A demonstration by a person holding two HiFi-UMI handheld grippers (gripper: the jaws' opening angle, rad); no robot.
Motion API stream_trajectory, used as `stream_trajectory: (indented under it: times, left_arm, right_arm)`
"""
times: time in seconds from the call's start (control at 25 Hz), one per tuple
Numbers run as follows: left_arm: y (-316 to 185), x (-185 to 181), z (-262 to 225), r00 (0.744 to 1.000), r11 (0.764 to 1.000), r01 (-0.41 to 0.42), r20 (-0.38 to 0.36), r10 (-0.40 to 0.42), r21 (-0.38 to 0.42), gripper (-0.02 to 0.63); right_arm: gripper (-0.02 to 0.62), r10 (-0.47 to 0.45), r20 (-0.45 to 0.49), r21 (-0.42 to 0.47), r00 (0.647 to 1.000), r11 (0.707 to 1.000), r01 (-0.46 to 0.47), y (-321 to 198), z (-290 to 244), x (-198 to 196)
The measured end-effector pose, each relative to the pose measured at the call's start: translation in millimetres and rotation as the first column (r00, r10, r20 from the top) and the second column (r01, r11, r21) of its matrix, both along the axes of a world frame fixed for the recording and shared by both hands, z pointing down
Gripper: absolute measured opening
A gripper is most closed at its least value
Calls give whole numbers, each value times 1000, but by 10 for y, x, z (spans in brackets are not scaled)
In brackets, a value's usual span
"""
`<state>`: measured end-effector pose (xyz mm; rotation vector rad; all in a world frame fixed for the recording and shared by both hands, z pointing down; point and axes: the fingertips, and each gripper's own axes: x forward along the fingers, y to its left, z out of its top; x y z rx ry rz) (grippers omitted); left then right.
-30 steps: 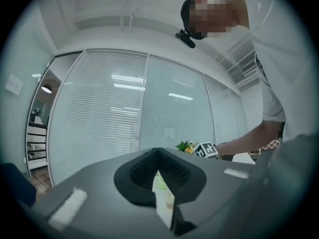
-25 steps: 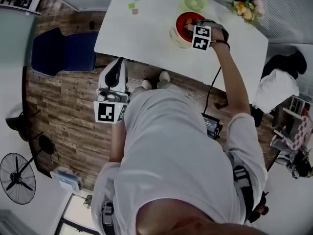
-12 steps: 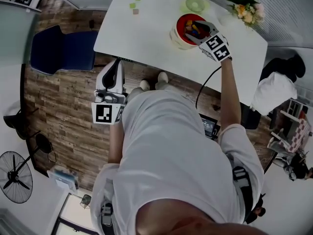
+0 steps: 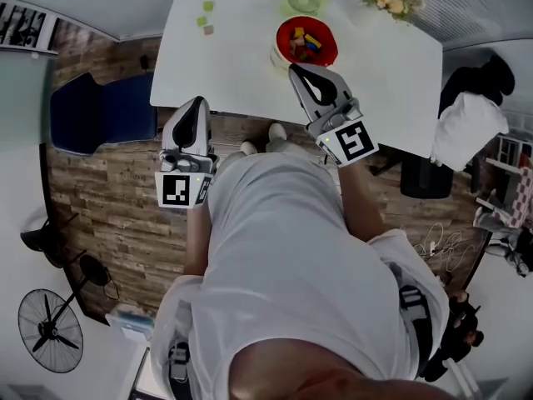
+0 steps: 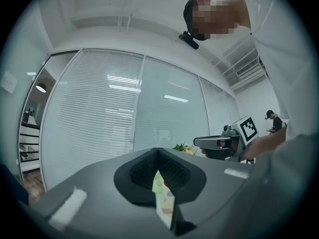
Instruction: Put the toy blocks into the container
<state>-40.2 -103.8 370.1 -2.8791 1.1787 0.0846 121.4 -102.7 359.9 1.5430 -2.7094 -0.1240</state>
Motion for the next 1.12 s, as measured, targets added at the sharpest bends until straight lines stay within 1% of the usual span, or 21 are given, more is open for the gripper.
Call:
stream_trajectory:
  times: [0.24, 0.4, 0.52, 0.6, 0.72, 0.92, 1.12]
  left_arm:
    - [96, 147, -121, 996, 995, -92, 2, 92, 32, -11]
    - [169, 109, -185, 991, 991, -131, -6, 131, 25, -11]
    - [240, 44, -277, 991, 990, -136, -1, 136, 44, -11]
    - [298, 45, -300, 987, 986, -158, -3, 158, 54, -11]
    - [389, 80, -239, 980, 980, -198, -22, 199, 36, -11]
    - [532, 78, -144, 968, 968, -249, -25, 250, 20, -11]
    - [608, -14, -105, 968, 968, -250, -29, 250, 4, -12]
  right_arm:
    - [0, 46, 21, 23, 999, 999, -46, 177, -138, -154]
    - [0, 100, -1, 39, 995, 994, -100, 257, -213, -160]
    - [0, 124, 20, 55, 992, 991, -125, 321, -309, -153]
    - [0, 149, 24, 57, 989, 987, -150, 416, -357, -132]
    - [0, 177, 12, 58, 984, 982, -178, 606, -414, -124]
    - [0, 171, -24, 63, 985, 984, -169, 796, -434, -261]
    - [0, 139, -23, 66, 990, 988, -137, 856, -438, -437]
